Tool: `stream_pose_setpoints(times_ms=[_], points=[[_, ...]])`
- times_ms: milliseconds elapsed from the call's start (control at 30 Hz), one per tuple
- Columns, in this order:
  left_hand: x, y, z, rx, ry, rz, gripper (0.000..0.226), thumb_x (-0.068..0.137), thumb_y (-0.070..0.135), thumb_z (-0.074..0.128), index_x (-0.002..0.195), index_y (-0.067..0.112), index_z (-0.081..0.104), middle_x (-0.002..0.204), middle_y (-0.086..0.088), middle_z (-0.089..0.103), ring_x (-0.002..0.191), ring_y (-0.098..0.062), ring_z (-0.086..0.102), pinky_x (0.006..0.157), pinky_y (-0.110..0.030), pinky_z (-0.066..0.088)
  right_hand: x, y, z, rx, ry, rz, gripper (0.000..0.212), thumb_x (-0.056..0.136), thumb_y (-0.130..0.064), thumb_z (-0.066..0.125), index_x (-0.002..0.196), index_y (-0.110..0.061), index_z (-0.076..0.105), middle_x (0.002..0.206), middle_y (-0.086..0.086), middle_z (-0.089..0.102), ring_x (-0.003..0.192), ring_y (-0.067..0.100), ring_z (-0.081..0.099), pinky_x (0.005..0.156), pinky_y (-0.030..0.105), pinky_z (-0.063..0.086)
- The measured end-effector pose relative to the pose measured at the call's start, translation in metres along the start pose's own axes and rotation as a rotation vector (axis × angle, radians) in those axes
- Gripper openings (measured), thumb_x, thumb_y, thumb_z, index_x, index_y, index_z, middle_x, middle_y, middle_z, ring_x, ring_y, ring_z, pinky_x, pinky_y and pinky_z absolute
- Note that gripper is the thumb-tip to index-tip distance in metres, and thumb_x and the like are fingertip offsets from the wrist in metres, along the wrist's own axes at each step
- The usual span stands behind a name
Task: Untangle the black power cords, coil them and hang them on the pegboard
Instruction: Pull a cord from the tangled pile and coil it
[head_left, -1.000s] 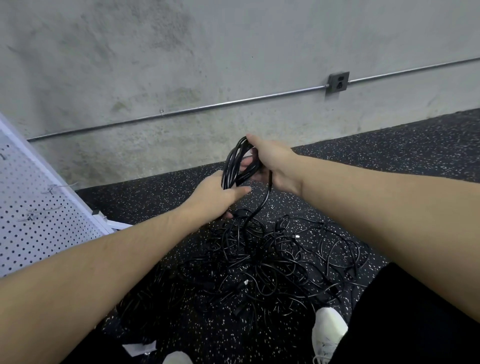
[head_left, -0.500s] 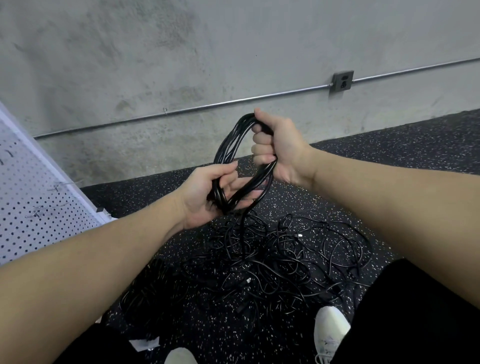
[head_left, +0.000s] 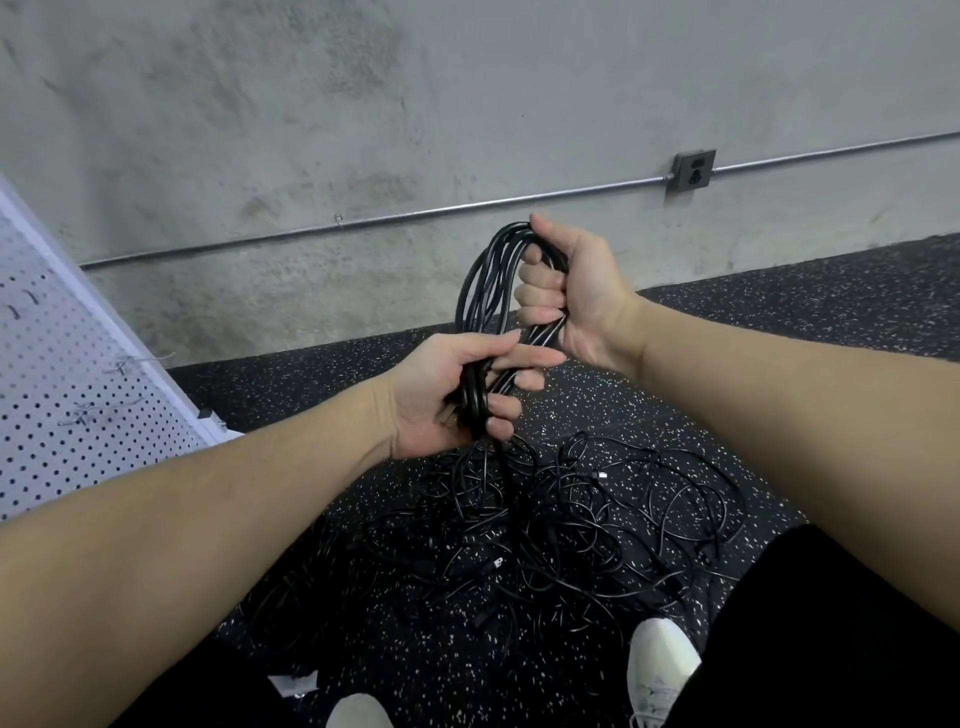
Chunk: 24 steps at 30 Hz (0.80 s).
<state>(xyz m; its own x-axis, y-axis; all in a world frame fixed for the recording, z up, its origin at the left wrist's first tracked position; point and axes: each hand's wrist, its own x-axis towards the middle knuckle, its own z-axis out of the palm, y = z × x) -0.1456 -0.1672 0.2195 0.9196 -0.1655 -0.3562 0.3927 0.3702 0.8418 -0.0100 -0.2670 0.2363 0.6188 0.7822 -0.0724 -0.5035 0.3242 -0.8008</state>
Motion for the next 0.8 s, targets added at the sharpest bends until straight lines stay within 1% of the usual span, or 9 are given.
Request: stream_pose_setpoints(times_ms=[100, 233, 300, 367, 433, 500, 600, 700, 800], points=[[0.002, -0.006, -0.007, 0.072, 0.069, 0.013, 0.039, 0.093, 0.034, 0.053, 0.111, 0.013, 0.080, 0.078, 0.005, 0.048, 0.058, -0.008, 0.028, 0.050, -0.022, 0.039, 0.002, 0.007, -0.001, -0.199, 0.058, -0.006, 0.040, 0.105, -0.041, 0.046, 0.071, -0.021, 0.042, 0.050, -0.008, 0.025, 0.041, 0.008, 0.023, 0.040, 0.020, 0.031], [0.005, -0.008, -0.014, 0.142, 0.165, 0.089, 0.038, 0.104, 0.030, 0.046, 0.131, 0.013, 0.066, 0.077, 0.006, 0.048, 0.055, -0.007, 0.038, 0.052, -0.023, 0.042, 0.005, 0.014, -0.012, -0.398, 0.064, 0.017, 0.063, 0.100, -0.069, 0.027, 0.099, -0.016, 0.062, 0.079, -0.001, 0.058, 0.074, 0.018, 0.055, 0.080, 0.038, 0.049], [0.006, -0.003, -0.015, 0.106, 0.204, 0.155, 0.038, 0.107, 0.030, 0.043, 0.134, 0.013, 0.065, 0.075, 0.006, 0.047, 0.052, -0.006, 0.040, 0.051, -0.023, 0.043, 0.002, 0.016, -0.019, -0.467, 0.002, 0.091, 0.066, 0.103, -0.062, 0.016, 0.118, -0.017, 0.062, 0.099, 0.002, 0.069, 0.096, 0.021, 0.062, 0.097, 0.044, 0.049], [0.006, 0.001, -0.016, 0.100, 0.239, 0.196, 0.039, 0.108, 0.030, 0.041, 0.134, 0.013, 0.064, 0.072, 0.007, 0.048, 0.051, -0.006, 0.041, 0.053, -0.024, 0.042, -0.003, 0.022, -0.024, -0.646, -0.088, 0.191, 0.055, 0.104, -0.044, 0.016, 0.119, -0.018, 0.062, 0.099, 0.000, 0.075, 0.106, 0.021, 0.065, 0.108, 0.051, 0.046], [0.006, -0.001, -0.015, 0.136, 0.245, 0.200, 0.039, 0.108, 0.031, 0.042, 0.136, 0.013, 0.062, 0.070, 0.008, 0.048, 0.051, -0.005, 0.044, 0.054, -0.024, 0.042, -0.008, 0.025, -0.025, -0.761, -0.185, 0.278, 0.053, 0.102, -0.036, 0.013, 0.113, -0.018, 0.062, 0.090, -0.004, 0.074, 0.105, 0.020, 0.064, 0.109, 0.049, 0.042], [0.008, -0.003, -0.014, 0.150, 0.229, 0.215, 0.039, 0.108, 0.030, 0.042, 0.137, 0.013, 0.061, 0.071, 0.008, 0.047, 0.052, -0.005, 0.042, 0.053, -0.024, 0.043, -0.009, 0.023, -0.028, -0.654, -0.241, 0.309, 0.053, 0.099, -0.031, 0.013, 0.113, -0.015, 0.062, 0.090, 0.000, 0.071, 0.100, 0.022, 0.061, 0.111, 0.051, 0.037], [0.009, 0.005, -0.014, 0.102, 0.266, 0.291, 0.037, 0.109, 0.028, 0.040, 0.135, 0.014, 0.061, 0.071, 0.008, 0.049, 0.051, -0.005, 0.042, 0.055, -0.023, 0.040, -0.008, 0.017, -0.035, -0.575, -0.223, 0.330, 0.058, 0.098, -0.032, 0.013, 0.137, -0.014, 0.052, 0.115, 0.008, 0.074, 0.117, 0.024, 0.064, 0.118, 0.056, 0.031], [0.008, 0.011, -0.021, 0.033, 0.286, 0.360, 0.034, 0.108, 0.028, 0.042, 0.134, 0.016, 0.061, 0.074, 0.007, 0.046, 0.054, -0.006, 0.040, 0.056, -0.025, 0.040, -0.008, 0.023, -0.036, -0.835, -0.334, 0.418, 0.056, 0.100, -0.029, 0.020, 0.150, -0.018, 0.042, 0.128, 0.005, 0.070, 0.128, 0.022, 0.059, 0.119, 0.061, 0.024], [0.011, 0.008, -0.030, 0.007, 0.317, 0.398, 0.033, 0.107, 0.029, 0.044, 0.133, 0.016, 0.061, 0.073, 0.007, 0.047, 0.056, -0.007, 0.039, 0.055, -0.025, 0.044, -0.012, 0.036, -0.029, -1.135, -0.527, 0.497, 0.045, 0.103, -0.031, 0.031, 0.145, -0.025, 0.049, 0.131, -0.005, 0.069, 0.131, 0.013, 0.056, 0.121, 0.058, 0.022]])
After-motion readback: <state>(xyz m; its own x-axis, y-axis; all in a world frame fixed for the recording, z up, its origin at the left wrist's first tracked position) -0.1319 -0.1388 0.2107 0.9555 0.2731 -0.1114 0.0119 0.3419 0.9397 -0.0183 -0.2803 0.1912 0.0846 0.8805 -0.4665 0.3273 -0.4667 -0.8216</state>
